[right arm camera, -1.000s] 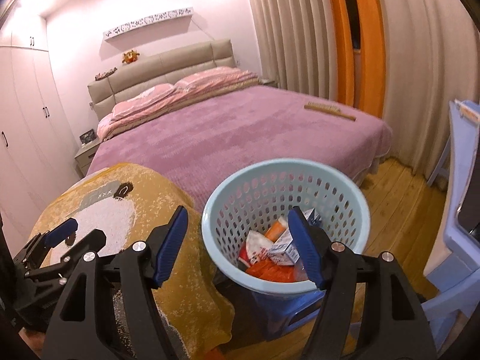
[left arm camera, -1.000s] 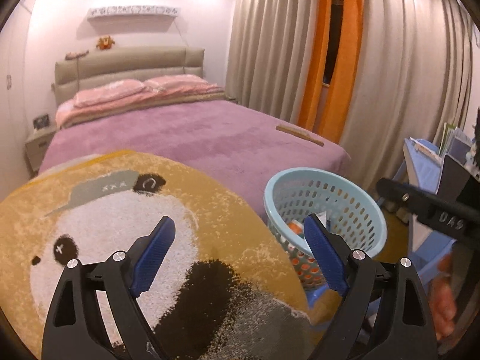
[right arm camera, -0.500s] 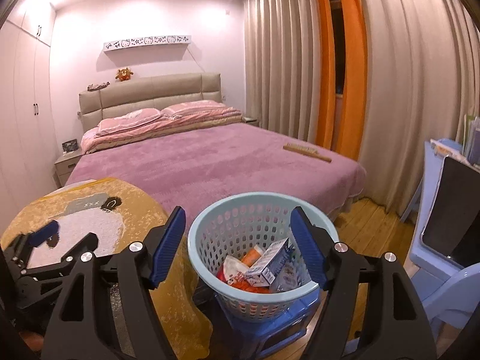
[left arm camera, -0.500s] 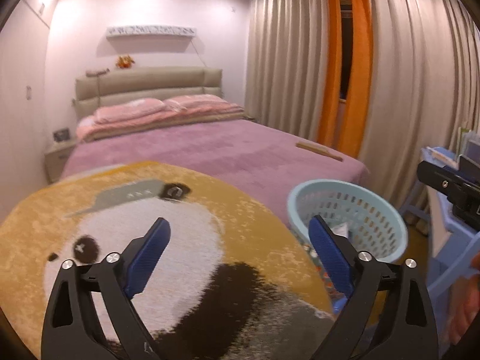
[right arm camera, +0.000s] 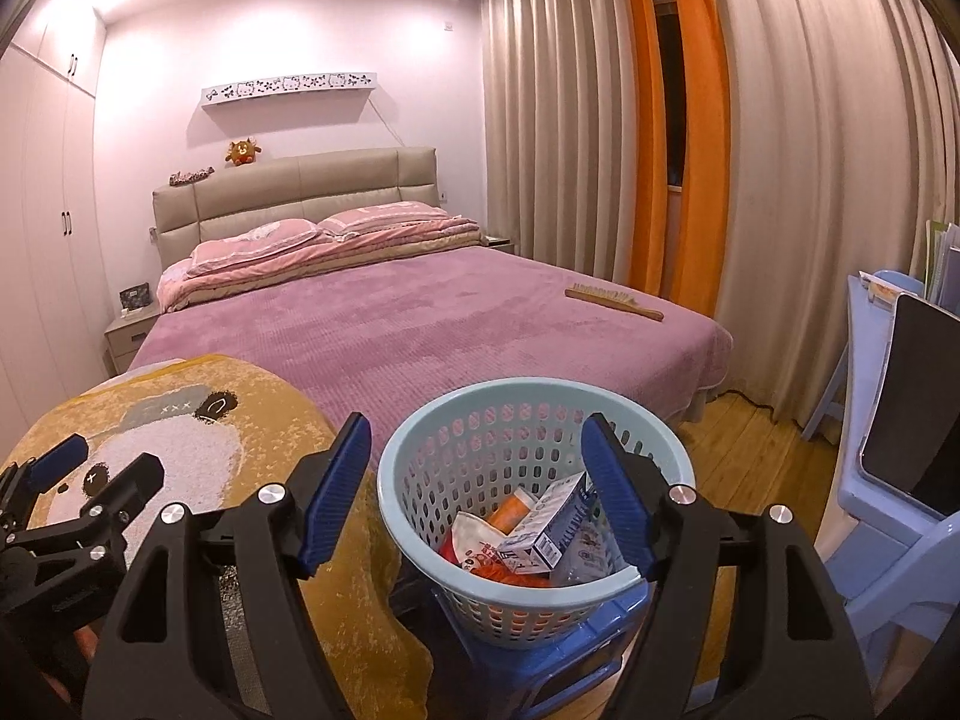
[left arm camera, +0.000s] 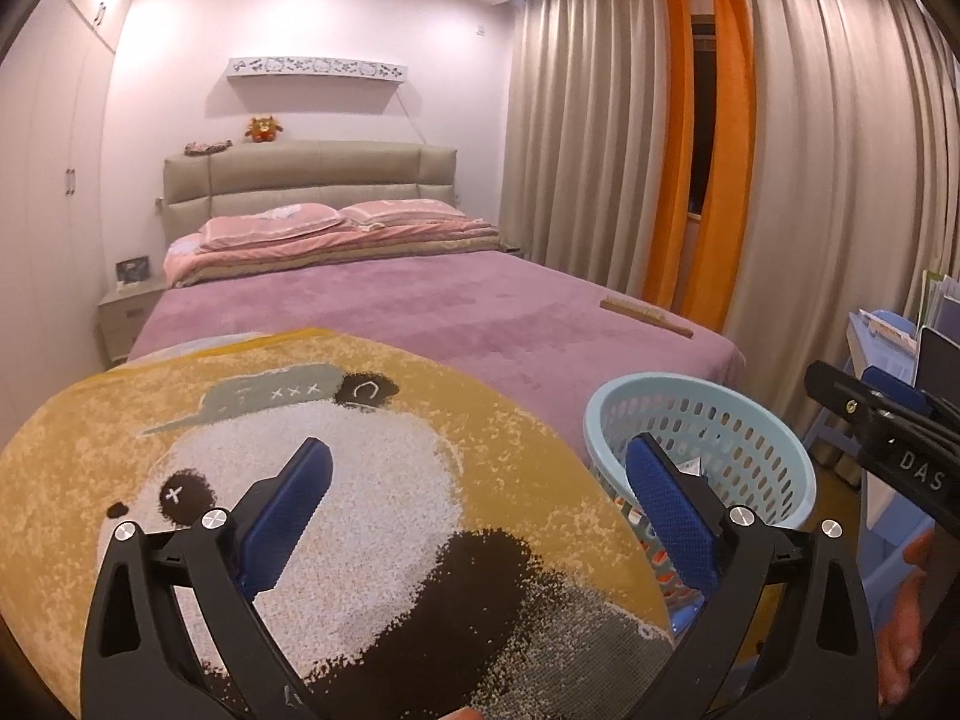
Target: Collect trash
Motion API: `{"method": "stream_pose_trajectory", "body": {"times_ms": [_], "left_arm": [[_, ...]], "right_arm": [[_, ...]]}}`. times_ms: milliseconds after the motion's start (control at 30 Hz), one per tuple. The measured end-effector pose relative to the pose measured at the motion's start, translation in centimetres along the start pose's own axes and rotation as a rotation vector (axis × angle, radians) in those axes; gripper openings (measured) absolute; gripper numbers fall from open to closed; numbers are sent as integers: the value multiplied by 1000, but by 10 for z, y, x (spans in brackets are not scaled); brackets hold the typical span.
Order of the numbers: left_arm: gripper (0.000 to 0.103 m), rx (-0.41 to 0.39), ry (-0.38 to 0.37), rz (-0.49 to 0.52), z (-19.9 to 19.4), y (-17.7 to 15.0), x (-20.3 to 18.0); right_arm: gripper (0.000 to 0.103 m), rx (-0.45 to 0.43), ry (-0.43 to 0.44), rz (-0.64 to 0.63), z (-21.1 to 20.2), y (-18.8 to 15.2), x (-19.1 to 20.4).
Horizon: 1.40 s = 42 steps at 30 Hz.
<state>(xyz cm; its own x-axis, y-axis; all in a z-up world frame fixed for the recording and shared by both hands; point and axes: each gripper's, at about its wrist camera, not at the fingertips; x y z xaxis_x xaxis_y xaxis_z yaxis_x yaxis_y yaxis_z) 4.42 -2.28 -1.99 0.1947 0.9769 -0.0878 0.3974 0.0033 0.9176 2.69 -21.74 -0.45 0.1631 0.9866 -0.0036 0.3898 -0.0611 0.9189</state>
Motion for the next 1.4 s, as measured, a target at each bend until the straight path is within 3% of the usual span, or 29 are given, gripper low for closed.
{"method": "stream_pose_trajectory", "body": {"times_ms": [1400], "left_arm": [[95, -3, -1, -9, -2, -1, 2]], "right_arm": [[71, 7, 14, 10, 1, 0, -1]]}}
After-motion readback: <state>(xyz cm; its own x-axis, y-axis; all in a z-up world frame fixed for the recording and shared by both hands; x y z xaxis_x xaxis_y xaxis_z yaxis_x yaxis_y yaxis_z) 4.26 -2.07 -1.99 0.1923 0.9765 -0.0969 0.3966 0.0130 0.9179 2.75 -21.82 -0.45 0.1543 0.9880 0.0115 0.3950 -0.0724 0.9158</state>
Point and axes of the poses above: each gripper's, at about its wrist camera, not at the fingertips, and z roughly the way its jaws point, x to its left, y to its top, and after that the axes turned 1 degree about -y, right-handed
